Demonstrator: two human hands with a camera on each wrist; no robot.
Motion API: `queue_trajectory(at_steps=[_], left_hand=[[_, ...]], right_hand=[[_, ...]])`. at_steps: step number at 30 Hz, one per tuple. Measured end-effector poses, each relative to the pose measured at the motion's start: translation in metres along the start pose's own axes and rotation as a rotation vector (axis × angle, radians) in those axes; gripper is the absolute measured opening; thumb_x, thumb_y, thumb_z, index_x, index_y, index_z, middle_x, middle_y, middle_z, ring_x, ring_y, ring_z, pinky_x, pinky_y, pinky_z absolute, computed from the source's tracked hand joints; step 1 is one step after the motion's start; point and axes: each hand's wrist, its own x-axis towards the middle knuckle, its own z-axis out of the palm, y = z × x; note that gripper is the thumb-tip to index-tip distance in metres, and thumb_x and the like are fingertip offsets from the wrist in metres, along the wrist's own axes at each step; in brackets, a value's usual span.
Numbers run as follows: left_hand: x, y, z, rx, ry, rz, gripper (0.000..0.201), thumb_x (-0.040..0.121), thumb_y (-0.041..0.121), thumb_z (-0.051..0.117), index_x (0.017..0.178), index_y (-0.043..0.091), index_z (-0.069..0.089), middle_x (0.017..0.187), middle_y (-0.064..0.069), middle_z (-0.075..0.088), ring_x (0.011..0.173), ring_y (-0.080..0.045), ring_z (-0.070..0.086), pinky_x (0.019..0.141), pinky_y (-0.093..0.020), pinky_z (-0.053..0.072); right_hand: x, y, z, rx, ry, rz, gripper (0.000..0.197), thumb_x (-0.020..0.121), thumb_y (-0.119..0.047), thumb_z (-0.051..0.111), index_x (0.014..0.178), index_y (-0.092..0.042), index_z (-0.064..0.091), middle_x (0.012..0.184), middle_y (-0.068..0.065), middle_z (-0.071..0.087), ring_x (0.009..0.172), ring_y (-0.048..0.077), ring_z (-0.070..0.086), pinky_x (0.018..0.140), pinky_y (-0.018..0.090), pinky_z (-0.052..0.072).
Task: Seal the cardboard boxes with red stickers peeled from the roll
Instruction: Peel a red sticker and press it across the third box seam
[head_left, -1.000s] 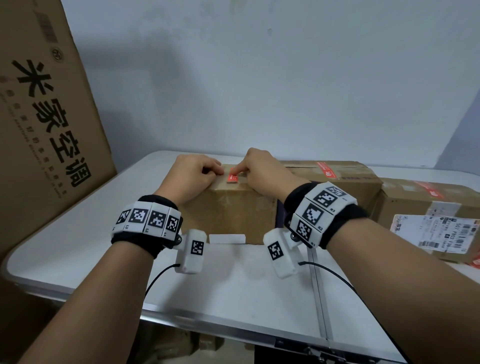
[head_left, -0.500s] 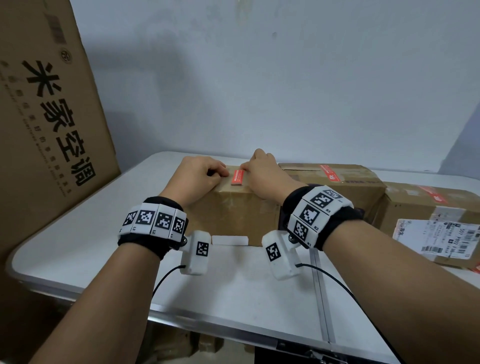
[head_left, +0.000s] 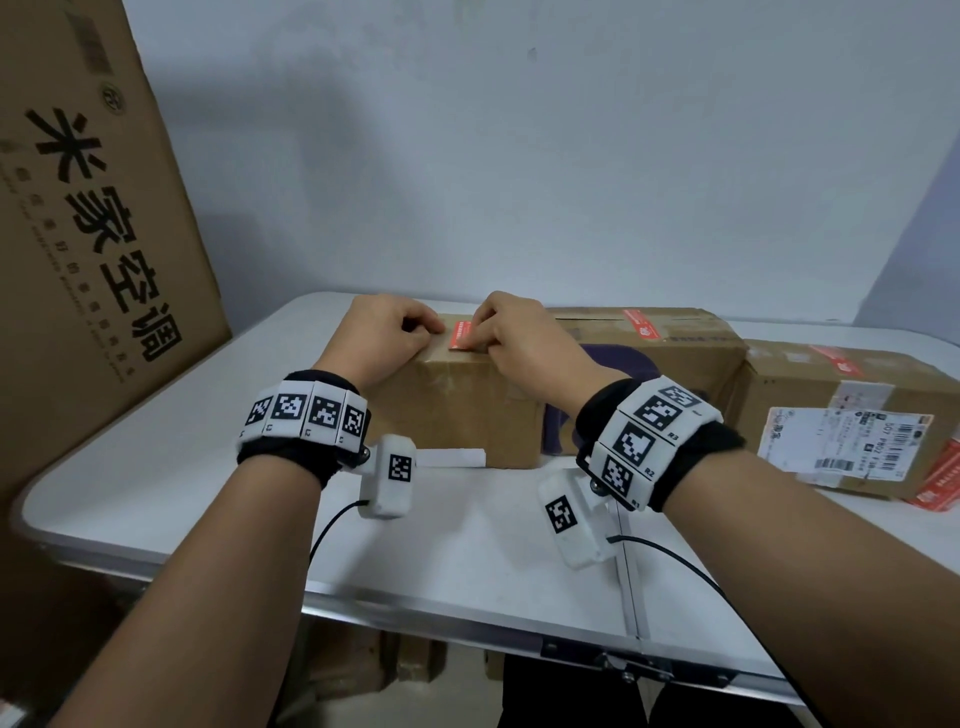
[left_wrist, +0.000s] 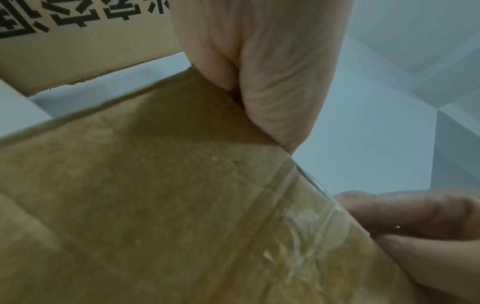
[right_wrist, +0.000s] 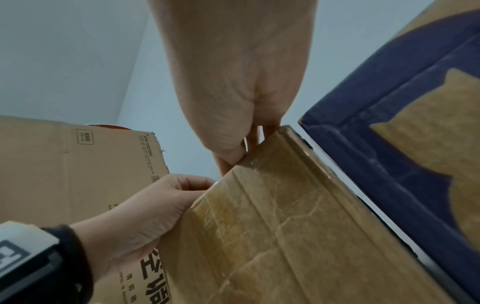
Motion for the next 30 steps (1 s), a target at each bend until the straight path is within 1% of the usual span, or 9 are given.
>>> queue_trajectory(at_steps=[6,9,11,13,16,19,25,27,30], left_hand=[[0.0,0.0,0.001,0.008,-0.007,-0.009,0.024,0.082,0.006,0.058,0.093,0.018,0.076,0.103,0.001,0.074,0.101,-0.013,0.063,0.093,-0.019,0.041],[0.0,0.0,0.001,0.007,-0.004,-0.005,0.025,0.083,0.005,0.057,0.095,0.017,0.075,0.103,0.0,0.074,0.1,-0.012,0.063,0.091,-0.018,0.04],[0.0,0.0,0.001,0.013,-0.01,0.006,0.025,0.083,0.005,0.057,0.095,0.017,0.075,0.103,0.001,0.073,0.1,-0.012,0.062,0.09,-0.018,0.04],[0.0,-0.001,0.002,0.016,-0.01,0.019,0.026,0.082,0.004,0.056,0.095,0.017,0.075,0.102,0.0,0.074,0.1,-0.014,0.063,0.091,-0.02,0.042],[0.0,-0.002,0.003,0.03,0.0,0.029,0.026,0.082,0.004,0.056,0.094,0.017,0.075,0.1,0.0,0.074,0.099,-0.015,0.064,0.093,-0.024,0.045],[0.001,-0.003,0.002,0.022,0.006,0.028,0.026,0.081,0.004,0.057,0.093,0.017,0.076,0.098,0.0,0.074,0.097,-0.015,0.064,0.092,-0.025,0.046],[-0.001,-0.001,0.003,0.002,0.004,0.006,0.024,0.083,0.005,0.057,0.094,0.017,0.075,0.096,0.0,0.074,0.092,-0.012,0.062,0.083,-0.018,0.041],[-0.001,-0.001,0.003,0.001,0.005,0.011,0.024,0.082,0.005,0.057,0.093,0.017,0.075,0.095,0.0,0.074,0.092,-0.012,0.063,0.083,-0.018,0.041],[0.0,-0.003,0.003,0.007,0.01,0.025,0.024,0.082,0.005,0.057,0.092,0.018,0.075,0.094,0.0,0.073,0.092,-0.014,0.063,0.084,-0.019,0.042]], right_hand=[[-0.011,-0.007,-0.004,0.01,0.02,-0.045,0.038,0.089,0.001,0.048,0.108,-0.017,0.075,0.117,0.005,0.069,0.111,0.021,0.062,0.094,0.032,0.048],[-0.011,-0.007,-0.006,0.055,0.047,-0.008,0.041,0.085,0.004,0.046,0.102,-0.016,0.077,0.112,0.004,0.072,0.108,0.021,0.064,0.094,0.033,0.049],[-0.008,-0.008,-0.006,0.047,0.05,0.019,0.043,0.084,0.002,0.044,0.103,-0.018,0.076,0.112,0.004,0.071,0.107,0.022,0.063,0.092,0.037,0.05],[-0.004,-0.012,-0.006,-0.034,0.011,0.033,0.043,0.086,-0.003,0.043,0.113,-0.021,0.072,0.118,0.005,0.066,0.11,0.026,0.059,0.09,0.04,0.05],[0.001,-0.016,-0.003,-0.142,-0.06,0.04,0.041,0.09,-0.008,0.043,0.119,-0.022,0.068,0.122,0.007,0.057,0.115,0.027,0.054,0.087,0.037,0.047],[0.001,-0.017,-0.001,-0.146,-0.066,0.021,0.042,0.091,-0.007,0.043,0.119,-0.025,0.068,0.12,0.005,0.057,0.113,0.028,0.054,0.084,0.037,0.048],[-0.003,-0.015,0.001,-0.119,-0.033,-0.024,0.043,0.084,-0.002,0.044,0.101,-0.025,0.075,0.115,0.003,0.062,0.104,0.029,0.06,0.083,0.041,0.052],[-0.006,-0.013,0.002,-0.117,-0.016,-0.033,0.04,0.08,0.0,0.043,0.093,-0.02,0.075,0.112,0.001,0.064,0.102,0.029,0.061,0.08,0.041,0.053],[-0.01,-0.011,0.001,-0.093,0.009,-0.045,0.039,0.079,0.0,0.044,0.092,-0.018,0.075,0.109,-0.001,0.069,0.101,0.028,0.063,0.081,0.039,0.053]])
